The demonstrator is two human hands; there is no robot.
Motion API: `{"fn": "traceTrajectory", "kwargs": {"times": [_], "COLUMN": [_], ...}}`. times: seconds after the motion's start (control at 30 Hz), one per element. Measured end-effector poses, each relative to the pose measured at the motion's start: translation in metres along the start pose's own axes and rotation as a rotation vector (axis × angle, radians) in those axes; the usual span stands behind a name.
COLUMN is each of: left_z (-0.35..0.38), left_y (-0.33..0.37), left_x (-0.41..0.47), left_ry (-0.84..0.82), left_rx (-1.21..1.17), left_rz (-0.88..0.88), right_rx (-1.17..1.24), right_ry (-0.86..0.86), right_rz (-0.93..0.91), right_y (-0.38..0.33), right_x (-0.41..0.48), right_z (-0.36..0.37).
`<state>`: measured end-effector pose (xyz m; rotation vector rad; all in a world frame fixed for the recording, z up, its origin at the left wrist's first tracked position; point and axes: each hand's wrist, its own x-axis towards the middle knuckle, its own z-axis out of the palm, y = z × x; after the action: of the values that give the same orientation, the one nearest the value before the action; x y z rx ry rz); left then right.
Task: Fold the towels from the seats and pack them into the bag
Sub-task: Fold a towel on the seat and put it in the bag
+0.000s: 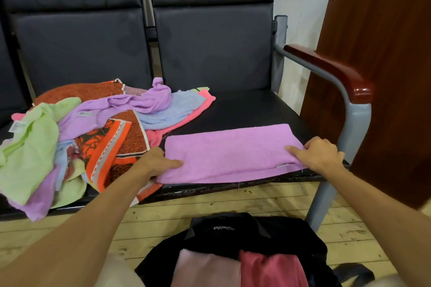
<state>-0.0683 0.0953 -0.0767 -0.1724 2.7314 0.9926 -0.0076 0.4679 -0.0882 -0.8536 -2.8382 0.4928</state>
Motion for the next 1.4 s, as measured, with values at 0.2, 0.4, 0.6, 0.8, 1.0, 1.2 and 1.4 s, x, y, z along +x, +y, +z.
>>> {"fn": "traceTrajectory", "kwargs": {"times": [0.2,0.4,0.6,0.8,1.0,1.2,1.4], "left_z": [0.0,-0.009,-0.006,-0.006,-0.007,0.015,0.064], "left_y": [0.024,0.018,0.016,0.03,0.061,0.115,0.167], "left_x": [-0.016,-0.025,-0.04,-0.058,-0.064,-0.061,-0.055], "left_ry": [0.002,-0.155,-0.274,-0.089,-0.047,-0.142,-0.218], "left_rx": [-0.55,-1.088,-1.084,-1.053,-1.108,-1.006,-0.853], "left_rz": [0.071,-0.236,-0.285,-0.132,-0.091,-0.023,-0.014], "right_rx": [-0.016,0.685,0.994,0.994,1.065,1.145,1.204], "right_ry": [-0.12,-0.07,-0.279,-0.373,-0.476,-0.411,-0.437], "right_rz": [0.097,0.017,0.308,0.311,0.3,0.319,0.367], "right_y": [-0.02,-0.035,-0.029,-0.024,-0.022,-0.017,-0.012], "right_x": [-0.005,-0.016,-0.025,-0.032,-0.034,-0.028,-0.016], "right_z": [-0.007,-0.014,-0.02,-0.026,-0.024,-0.014,-0.006]}}
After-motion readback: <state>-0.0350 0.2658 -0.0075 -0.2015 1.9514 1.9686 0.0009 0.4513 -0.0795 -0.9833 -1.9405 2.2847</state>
